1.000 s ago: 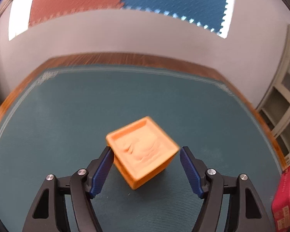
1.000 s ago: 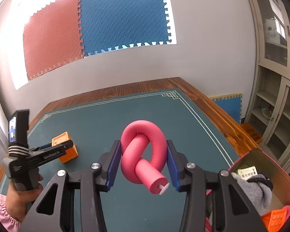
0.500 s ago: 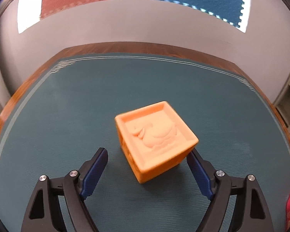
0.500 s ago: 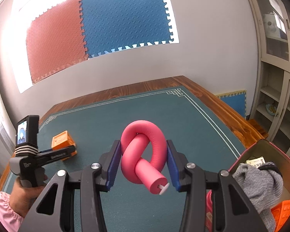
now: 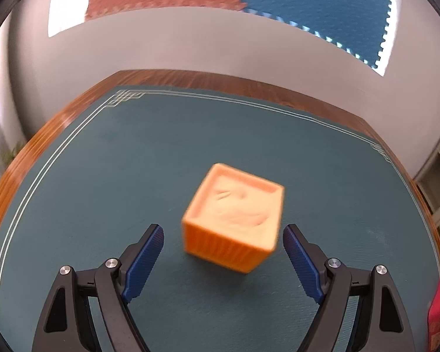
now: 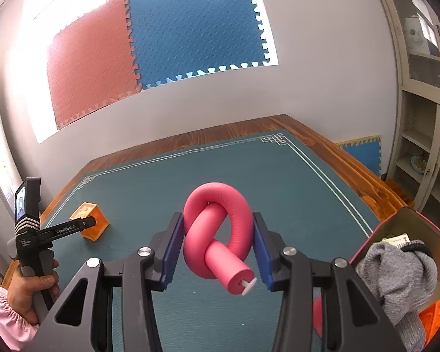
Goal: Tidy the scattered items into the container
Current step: 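Close the left tool on the orange rubber cube, then carry the orange cube to the tin with the left tool while the right tool carries the pink knot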
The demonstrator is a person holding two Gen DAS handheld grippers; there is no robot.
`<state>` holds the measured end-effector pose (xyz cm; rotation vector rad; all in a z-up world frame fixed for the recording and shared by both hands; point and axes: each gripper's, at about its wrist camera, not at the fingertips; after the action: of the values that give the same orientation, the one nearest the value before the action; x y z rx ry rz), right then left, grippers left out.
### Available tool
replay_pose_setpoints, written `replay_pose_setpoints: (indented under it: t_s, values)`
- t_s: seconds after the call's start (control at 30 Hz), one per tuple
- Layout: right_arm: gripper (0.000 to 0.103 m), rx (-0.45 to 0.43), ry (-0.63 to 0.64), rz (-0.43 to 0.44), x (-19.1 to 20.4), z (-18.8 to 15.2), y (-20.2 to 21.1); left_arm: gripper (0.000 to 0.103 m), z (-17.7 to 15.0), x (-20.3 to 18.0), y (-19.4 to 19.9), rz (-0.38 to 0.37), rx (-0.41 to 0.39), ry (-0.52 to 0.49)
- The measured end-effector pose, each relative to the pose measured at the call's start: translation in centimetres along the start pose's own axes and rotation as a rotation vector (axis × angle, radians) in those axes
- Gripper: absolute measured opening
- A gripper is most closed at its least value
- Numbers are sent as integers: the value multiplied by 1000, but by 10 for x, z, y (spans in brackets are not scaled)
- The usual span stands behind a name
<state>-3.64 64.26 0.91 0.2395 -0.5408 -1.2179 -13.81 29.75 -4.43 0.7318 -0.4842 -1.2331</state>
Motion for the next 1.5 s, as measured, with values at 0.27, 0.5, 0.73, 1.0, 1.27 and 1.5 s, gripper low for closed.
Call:
replay_pose_setpoints:
  t_s: [0.27, 0.5, 0.73, 1.0, 1.27, 1.5]
  values:
    - [49, 18, -9, -9, -4, -4, -6, 59, -6, -2, -8, -19, 23, -5]
    - [49, 24, -5, -14, -4, -6, -7, 59, -18, -8, 15, -62, -16, -11]
    - [49, -9, -16, -21, -5, -5, 7, 59, -20, -31, 44, -140, -62, -40]
    - [49, -83, -53, -84, -23, -3, 59, 59, -29, -76, 78, -271, -83, -117]
    - [49, -155, -74, -241, -72, -3, 141, 59, -47, -137, 124, -454, -85, -197]
    - [49, -173, -145, -411, -126, -16, 193, 59, -71, -207, 166, -593, -100, -318]
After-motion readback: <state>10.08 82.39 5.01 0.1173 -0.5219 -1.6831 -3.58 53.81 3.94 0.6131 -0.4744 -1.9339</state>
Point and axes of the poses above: each gripper's, at about its wrist camera, not at the fingertips, and y roughly against the way its jaws point, x to its left, z to its top, and after that the axes turned 9 degrees about z, right-handed
